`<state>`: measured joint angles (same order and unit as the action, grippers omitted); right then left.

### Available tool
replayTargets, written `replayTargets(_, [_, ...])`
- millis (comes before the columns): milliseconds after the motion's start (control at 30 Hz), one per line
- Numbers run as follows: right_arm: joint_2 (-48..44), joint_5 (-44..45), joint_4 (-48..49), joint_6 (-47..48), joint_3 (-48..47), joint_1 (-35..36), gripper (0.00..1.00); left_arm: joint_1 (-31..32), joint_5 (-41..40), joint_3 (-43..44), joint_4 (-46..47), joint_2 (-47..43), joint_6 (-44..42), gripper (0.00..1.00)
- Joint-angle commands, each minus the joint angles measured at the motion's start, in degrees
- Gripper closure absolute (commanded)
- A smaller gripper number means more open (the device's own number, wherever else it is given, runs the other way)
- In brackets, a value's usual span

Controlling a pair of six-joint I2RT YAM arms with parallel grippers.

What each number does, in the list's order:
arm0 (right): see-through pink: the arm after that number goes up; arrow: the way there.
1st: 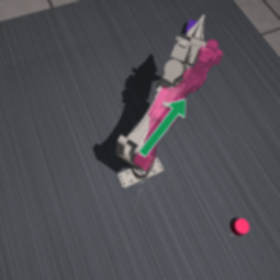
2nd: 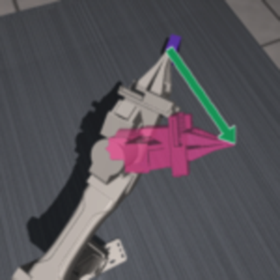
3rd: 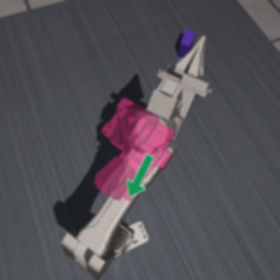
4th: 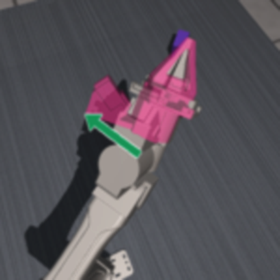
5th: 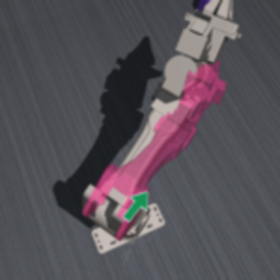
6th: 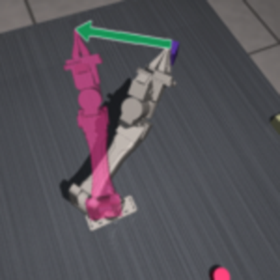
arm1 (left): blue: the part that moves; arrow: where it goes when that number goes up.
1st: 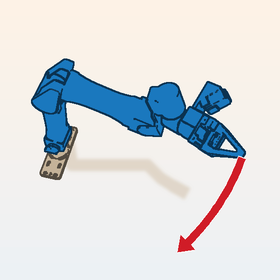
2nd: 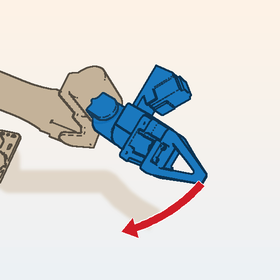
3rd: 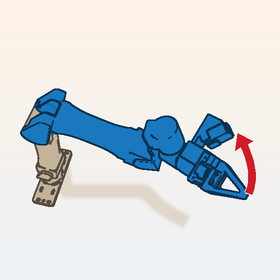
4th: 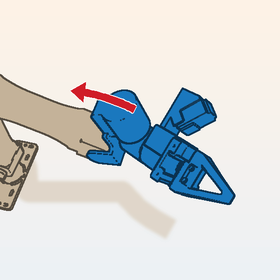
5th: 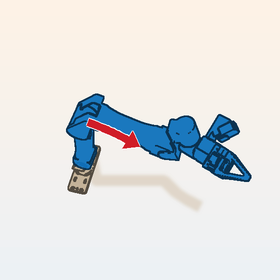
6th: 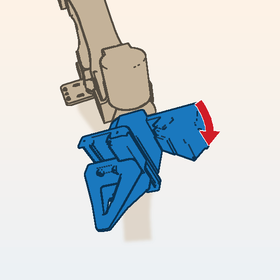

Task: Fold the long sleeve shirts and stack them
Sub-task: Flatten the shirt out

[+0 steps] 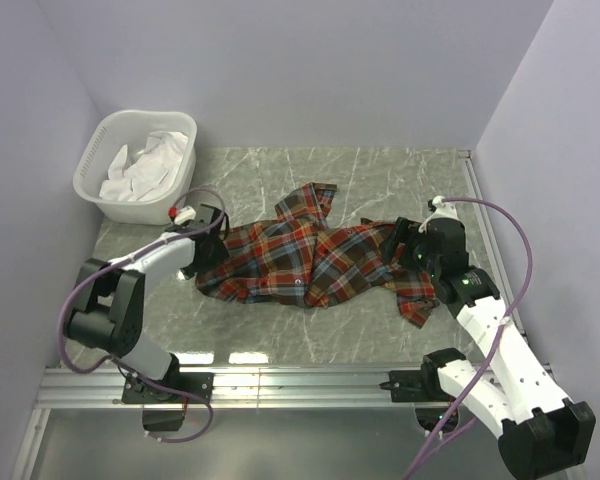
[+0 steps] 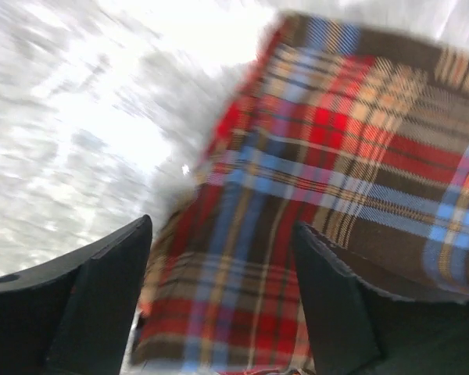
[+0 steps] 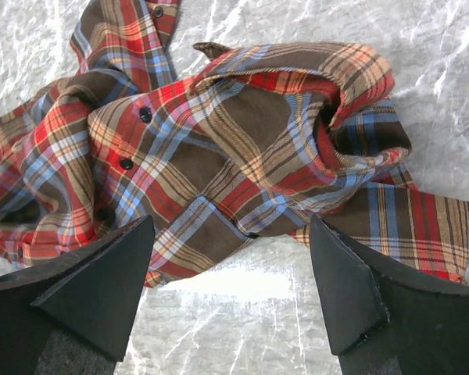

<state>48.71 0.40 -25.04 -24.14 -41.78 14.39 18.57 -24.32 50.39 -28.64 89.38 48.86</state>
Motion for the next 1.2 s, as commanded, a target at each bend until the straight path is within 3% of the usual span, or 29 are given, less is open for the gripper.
replayTargets(0, [-1.77, 0.21, 0.51, 1.55, -0.32, 0.9, 0.14, -2.66, 0.15, 2.07, -1.32, -4.82, 3.52, 0.21])
replayTargets(133, [-1.86, -0.23, 0.95, 1.9, -0.32, 1.08, 0.14, -4.06, -1.17, 9.96, -2.21, -3.35, 5.36, 0.17])
replayTargets(433, [-2.13, -1.81, 0.6, 2.61, -0.58, 1.6, 0.15, -4.77, -1.35, 23.25, -5.89, 13.44, 9.58, 0.2])
replayTargets(767, [-0.03, -3.92, -0.53, 1.73, -2.43, 3.01, 0.15, -6.17, -0.47, 27.65, -9.41, 22.14, 12.4, 0.21])
replayTargets(1033, [8.94, -2.78, -1.94, 3.74, -14.1, 3.8, 0.15, -6.53, 0.41, 26.87, -10.12, 25.4, 10.21, 0.28])
replayTargets(1167, [16.83, -0.67, -3.44, 5.16, -20.96, 3.98, 0.16, -6.61, 0.23, 25.2, -10.03, 26.1, 8.62, 0.42])
